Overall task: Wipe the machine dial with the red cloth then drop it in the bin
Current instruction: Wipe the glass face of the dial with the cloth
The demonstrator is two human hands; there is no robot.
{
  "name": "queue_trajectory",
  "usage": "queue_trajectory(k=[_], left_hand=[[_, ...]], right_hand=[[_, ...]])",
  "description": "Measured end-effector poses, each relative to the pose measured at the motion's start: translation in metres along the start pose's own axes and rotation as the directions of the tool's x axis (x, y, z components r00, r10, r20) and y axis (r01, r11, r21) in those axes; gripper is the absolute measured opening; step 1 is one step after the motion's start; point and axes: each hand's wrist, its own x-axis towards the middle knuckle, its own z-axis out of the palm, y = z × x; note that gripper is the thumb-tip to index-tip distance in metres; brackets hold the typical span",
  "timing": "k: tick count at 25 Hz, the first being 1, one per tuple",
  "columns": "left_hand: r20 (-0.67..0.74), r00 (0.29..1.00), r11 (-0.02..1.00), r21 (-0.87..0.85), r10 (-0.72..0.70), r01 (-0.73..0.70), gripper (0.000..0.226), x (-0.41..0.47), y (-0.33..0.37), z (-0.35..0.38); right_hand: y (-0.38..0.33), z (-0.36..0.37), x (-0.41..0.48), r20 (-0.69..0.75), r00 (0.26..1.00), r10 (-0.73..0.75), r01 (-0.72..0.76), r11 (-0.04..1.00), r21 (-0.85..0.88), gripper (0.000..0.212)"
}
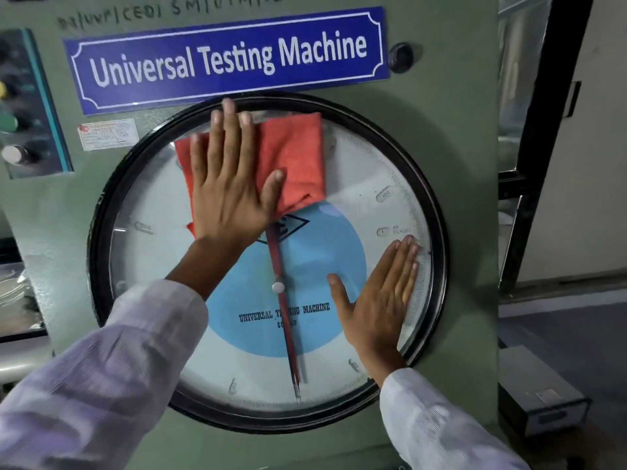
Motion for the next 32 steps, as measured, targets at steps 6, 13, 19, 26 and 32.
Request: queue_trajectory(k=[6,13,19,26,32], left_hand=[[0.126,0.845,0.853,-0.136,0.519,-0.504,0.060,0.013,-0.004,-0.003],[0.208,0.889,0.905,-0.221,0.408,-0.364,0.071,-0.015,0.110,0.009],[0.177,0.884,0.892,-0.228,0.433,-0.391,0.062,-0.015,0.100,0.007],[0.090,0.994,0.990,-0.120,-0.062,0.073,0.059,-0.040,-0.017,-0.009],[0.103,0.918,0.909,-0.137,-0.382,0.394,0.062,-0.079,-0.053,-0.028]], right_hand=[[0.000,0.002,-0.001,-0.012,1.000,-0.008,0.008,1.000,0.003,0.114],[0.000,0.000,-0.001,-0.031,0.999,-0.017,0.018,0.999,0.035,0.111],[0.006,-0.006,0.001,-0.055,0.998,-0.030,0.041,0.974,0.223,0.107],[0.005,-0.017,0.051,-0.006,0.950,-0.313,0.311,0.938,0.155,0.104],[-0.006,-0.010,0.066,-0.039,0.928,-0.370,0.371,0.929,0.018,0.104]])
